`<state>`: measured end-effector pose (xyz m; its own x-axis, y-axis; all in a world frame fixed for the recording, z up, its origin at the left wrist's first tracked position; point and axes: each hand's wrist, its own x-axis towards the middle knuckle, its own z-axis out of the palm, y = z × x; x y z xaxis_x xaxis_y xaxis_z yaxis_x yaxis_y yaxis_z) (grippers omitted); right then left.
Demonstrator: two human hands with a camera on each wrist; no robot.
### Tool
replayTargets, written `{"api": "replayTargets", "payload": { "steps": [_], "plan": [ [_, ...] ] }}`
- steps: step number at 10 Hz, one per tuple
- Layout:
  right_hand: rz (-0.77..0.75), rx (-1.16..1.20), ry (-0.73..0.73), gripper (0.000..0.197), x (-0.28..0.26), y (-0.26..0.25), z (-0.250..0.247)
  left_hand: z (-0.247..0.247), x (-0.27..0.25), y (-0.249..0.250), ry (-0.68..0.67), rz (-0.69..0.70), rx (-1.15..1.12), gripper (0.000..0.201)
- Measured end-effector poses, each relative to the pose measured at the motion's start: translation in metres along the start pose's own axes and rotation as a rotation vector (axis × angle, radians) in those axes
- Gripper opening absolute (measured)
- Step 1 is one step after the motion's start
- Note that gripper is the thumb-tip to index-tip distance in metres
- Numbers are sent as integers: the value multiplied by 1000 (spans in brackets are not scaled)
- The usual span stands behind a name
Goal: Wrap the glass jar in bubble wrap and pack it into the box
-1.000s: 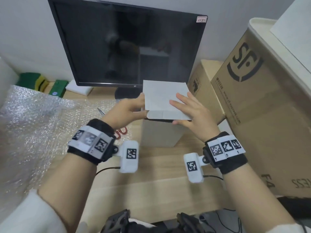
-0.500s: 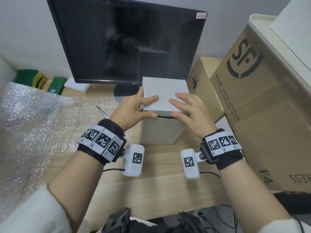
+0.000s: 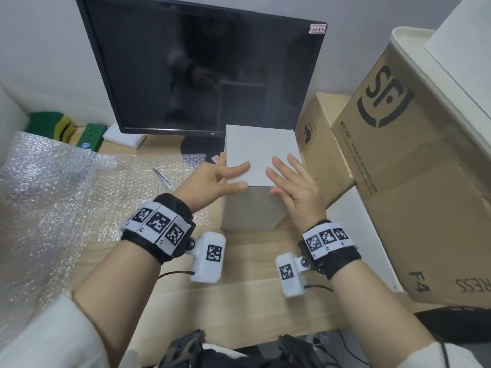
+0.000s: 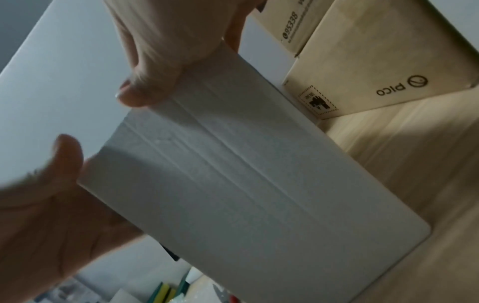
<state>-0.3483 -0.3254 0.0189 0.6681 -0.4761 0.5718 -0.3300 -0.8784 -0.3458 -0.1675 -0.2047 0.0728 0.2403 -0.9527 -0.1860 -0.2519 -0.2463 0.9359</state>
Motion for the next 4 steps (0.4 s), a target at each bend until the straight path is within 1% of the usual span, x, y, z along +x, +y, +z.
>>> {"api": "replayTargets", "payload": {
  "steps": [1, 2, 3, 4],
  "plan": [
    [72, 102, -2, 43, -1, -4, 1, 5, -6, 7, 24, -41, 43, 56],
    [93, 95, -67, 48, 3, -8, -8, 3, -6, 8, 1, -47, -5, 55],
    [210, 38, -137, 38, 31, -23, -24, -12, -1, 15, -77, -87, -33, 43],
    [443, 283, -237, 24, 76, -39, -36, -29, 8, 33, 111, -59, 3, 30]
  ]
}}
